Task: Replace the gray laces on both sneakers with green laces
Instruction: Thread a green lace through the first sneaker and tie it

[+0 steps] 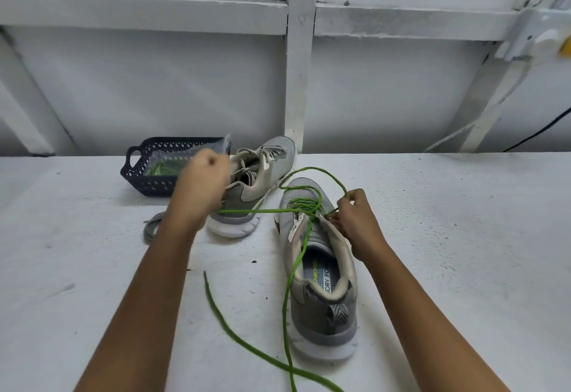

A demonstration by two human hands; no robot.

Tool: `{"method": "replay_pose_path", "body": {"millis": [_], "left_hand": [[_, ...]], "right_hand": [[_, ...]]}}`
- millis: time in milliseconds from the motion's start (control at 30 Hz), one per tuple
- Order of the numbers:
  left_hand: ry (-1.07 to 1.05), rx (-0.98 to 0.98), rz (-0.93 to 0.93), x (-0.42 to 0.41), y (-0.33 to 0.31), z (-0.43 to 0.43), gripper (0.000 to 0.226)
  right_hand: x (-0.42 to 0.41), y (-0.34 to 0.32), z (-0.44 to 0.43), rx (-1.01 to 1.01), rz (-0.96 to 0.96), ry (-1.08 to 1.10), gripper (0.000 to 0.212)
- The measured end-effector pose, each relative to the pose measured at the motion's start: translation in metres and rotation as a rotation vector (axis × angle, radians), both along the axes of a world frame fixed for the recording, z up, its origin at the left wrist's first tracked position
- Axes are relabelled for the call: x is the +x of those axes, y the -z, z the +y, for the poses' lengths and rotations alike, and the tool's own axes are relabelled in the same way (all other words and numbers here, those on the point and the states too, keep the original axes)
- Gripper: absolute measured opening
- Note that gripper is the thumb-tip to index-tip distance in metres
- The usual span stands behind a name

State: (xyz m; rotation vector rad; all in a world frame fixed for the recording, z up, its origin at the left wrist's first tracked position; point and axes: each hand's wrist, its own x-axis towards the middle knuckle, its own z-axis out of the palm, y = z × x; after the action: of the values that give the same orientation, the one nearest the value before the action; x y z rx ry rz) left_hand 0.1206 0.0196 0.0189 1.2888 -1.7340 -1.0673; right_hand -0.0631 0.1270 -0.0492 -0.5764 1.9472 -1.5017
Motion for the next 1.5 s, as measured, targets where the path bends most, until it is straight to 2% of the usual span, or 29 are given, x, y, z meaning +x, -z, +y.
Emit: {"method": "replay_pose_path", "body": {"millis": [67,100,200,333,400,467,533,600,667,800,833,900,1000,1067,1133,1367,1500], "left_hand": [[0.171,-0.188,-0.371,-0.009,0.000,0.013,0.013],[0.250,-0.265,-0.480,-0.018,0.001,0.019,0.018],[0.449,-0.390,-0.698,-0.051,0.003,0.027,0.029],[0.676,-0.443,-0.995,-0.087,0.003,0.030,0.021],[0.720,-0.419,-1.080,-0.099,0.003,0.031,0.026],[0.720,-0.399,-1.091,-0.105,0.008,0.029,0.018],[0.712,-0.392,-1.023,-0.105,0.014,0.024,0.008],[0.711,-0.315,-0.845,-0.101,0.019,0.018,0.010],[0.736,-0.119,-0.546,-0.090,0.018,0.013,0.018],[0.739,0.312,0.223,-0.058,0.005,0.006,0.025],[0.727,0.376,0.347,-0.049,0.000,0.005,0.024],[0.735,0.468,0.456,-0.029,-0.011,0.000,0.017],[0.859,0.557,0.471,-0.004,-0.026,-0.009,0.015],[0.932,0.532,0.324,0.001,-0.032,-0.008,0.013],[0.937,0.423,0.104,-0.006,-0.032,-0.003,0.012],[0.817,-0.312,-0.871,-0.081,-0.001,0.014,0.015],[0.765,-0.359,-1.047,-0.104,0.011,0.024,0.031]], "right_hand": [[0.000,0.000,0.000,0.002,0.012,-0.005,0.009],[0.001,0.000,0.000,0.001,0.016,-0.007,0.009],[0.001,0.001,0.000,0.006,0.029,-0.003,0.007],[0.000,0.001,0.001,0.007,0.008,-0.001,0.008],[0.000,0.000,0.002,0.005,-0.004,-0.003,0.009],[0.000,-0.001,0.003,0.007,0.002,-0.004,0.009],[0.001,-0.001,0.002,0.019,0.014,-0.006,0.008],[-0.001,-0.002,0.001,0.029,0.014,-0.002,0.007],[-0.001,-0.002,0.000,0.033,0.020,0.000,0.005],[0.000,-0.002,-0.001,0.013,0.005,0.014,0.004],[0.000,-0.002,0.000,-0.005,-0.032,0.022,0.005],[0.000,-0.004,0.000,-0.056,-0.126,0.036,0.006],[-0.001,-0.006,0.001,-0.071,-0.178,0.044,0.008],[-0.001,-0.007,0.001,-0.067,-0.170,0.046,0.007],[0.000,-0.006,0.001,-0.071,-0.165,0.049,0.006],[-0.002,-0.003,0.001,-0.082,-0.184,0.063,0.005],[-0.003,-0.001,0.001,-0.086,-0.198,0.060,0.011]]}}
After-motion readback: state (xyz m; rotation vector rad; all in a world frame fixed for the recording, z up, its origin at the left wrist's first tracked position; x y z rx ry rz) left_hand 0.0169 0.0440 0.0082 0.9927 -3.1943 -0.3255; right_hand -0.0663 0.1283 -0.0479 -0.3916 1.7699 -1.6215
